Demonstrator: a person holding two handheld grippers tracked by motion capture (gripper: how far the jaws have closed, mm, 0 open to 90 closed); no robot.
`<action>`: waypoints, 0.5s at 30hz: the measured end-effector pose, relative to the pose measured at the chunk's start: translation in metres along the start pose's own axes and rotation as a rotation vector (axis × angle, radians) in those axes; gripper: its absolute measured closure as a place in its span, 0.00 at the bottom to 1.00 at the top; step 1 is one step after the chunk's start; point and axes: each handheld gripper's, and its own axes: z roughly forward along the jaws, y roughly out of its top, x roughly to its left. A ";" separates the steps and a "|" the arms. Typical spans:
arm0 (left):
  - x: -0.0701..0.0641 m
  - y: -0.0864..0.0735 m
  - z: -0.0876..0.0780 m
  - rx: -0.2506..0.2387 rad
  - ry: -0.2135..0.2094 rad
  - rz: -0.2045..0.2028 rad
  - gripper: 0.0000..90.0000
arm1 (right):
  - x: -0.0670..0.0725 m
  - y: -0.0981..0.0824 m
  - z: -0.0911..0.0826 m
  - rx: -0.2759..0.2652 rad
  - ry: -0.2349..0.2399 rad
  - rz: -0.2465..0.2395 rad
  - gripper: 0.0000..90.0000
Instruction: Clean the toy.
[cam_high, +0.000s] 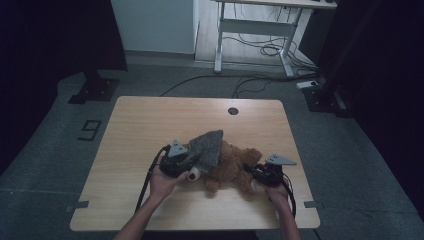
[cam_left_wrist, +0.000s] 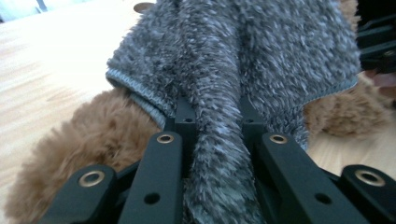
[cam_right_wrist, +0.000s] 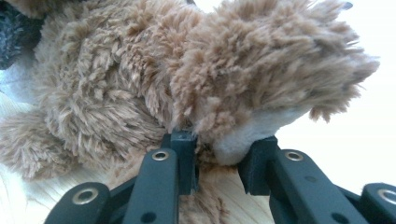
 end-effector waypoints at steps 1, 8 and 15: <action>0.002 -0.001 -0.005 -0.003 0.008 0.001 0.85 | 0.000 0.000 0.000 0.001 0.002 -0.001 0.78; 0.023 -0.017 -0.033 -0.012 0.084 -0.016 0.85 | 0.000 0.000 0.000 0.004 -0.003 -0.001 0.78; 0.037 -0.046 -0.036 0.015 0.133 -0.047 0.85 | 0.001 0.000 0.002 0.002 -0.005 0.005 0.78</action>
